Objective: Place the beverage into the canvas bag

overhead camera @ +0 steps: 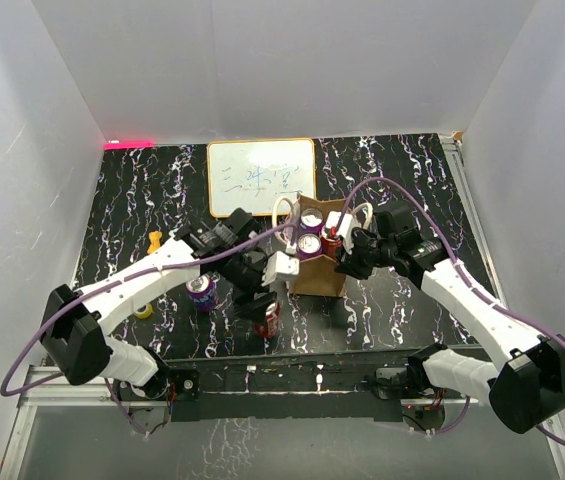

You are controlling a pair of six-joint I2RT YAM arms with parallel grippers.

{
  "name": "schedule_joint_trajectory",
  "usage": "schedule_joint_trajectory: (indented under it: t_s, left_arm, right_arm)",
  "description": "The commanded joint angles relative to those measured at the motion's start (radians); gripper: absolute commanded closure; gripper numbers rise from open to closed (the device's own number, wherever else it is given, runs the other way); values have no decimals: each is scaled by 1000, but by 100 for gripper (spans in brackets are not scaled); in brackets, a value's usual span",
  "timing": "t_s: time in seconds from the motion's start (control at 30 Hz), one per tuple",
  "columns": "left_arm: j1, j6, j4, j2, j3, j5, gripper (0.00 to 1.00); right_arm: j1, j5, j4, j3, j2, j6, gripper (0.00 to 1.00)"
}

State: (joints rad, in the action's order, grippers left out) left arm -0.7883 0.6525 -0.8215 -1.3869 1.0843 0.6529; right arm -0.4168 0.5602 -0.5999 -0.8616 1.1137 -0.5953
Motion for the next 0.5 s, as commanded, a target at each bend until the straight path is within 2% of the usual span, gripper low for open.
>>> schedule_joint_trajectory:
  t_s: [0.0, 0.17, 0.47]
  left_arm:
    - [3, -36, -34, -12, 190, 136, 100]
    - [7, -91, -75, -64, 393, 150, 100]
    - [43, -325, 74, -128, 585, 93, 100]
  right_arm:
    - [-3, 36, -20, 31, -37, -27, 80]
    - [-3, 50, -22, 46, -54, -50, 80]
    - [-3, 68, 1, 81, -74, -48, 81]
